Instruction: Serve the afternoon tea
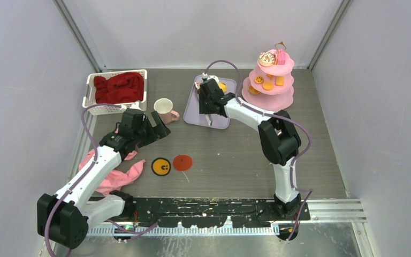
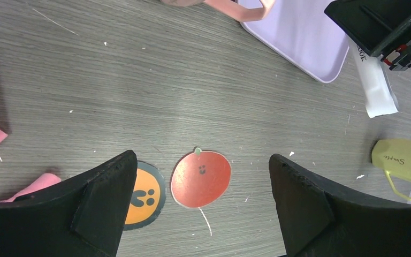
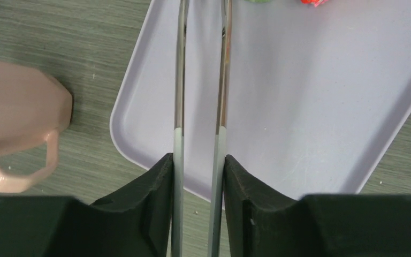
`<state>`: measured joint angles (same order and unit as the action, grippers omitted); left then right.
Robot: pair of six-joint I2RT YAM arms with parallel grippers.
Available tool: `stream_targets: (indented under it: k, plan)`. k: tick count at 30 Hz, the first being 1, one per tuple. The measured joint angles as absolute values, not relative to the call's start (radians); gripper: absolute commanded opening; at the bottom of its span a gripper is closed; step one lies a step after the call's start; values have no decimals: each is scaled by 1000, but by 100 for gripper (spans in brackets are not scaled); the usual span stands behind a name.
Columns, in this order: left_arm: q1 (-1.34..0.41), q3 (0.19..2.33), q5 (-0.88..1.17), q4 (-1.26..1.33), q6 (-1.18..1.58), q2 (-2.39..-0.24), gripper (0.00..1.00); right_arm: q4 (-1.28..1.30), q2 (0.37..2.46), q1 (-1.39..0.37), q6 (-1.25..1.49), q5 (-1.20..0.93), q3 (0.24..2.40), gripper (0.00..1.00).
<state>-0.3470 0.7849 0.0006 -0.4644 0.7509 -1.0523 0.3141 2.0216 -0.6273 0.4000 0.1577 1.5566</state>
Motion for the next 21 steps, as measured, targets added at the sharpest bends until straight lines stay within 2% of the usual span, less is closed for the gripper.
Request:
stream_targets:
  k: [8,14,21]
  plan:
    - [-338,783,0,-465,750,-1036,93,305,2029,-643,418,220,1563,2]
    - [-338,783,1,-465,750,-1036,93,231,1987,-647,397,221,1465,1]
    - [-337,783,1,-461,748,-1042,93,225,1804,-663,335,129,1281,1]
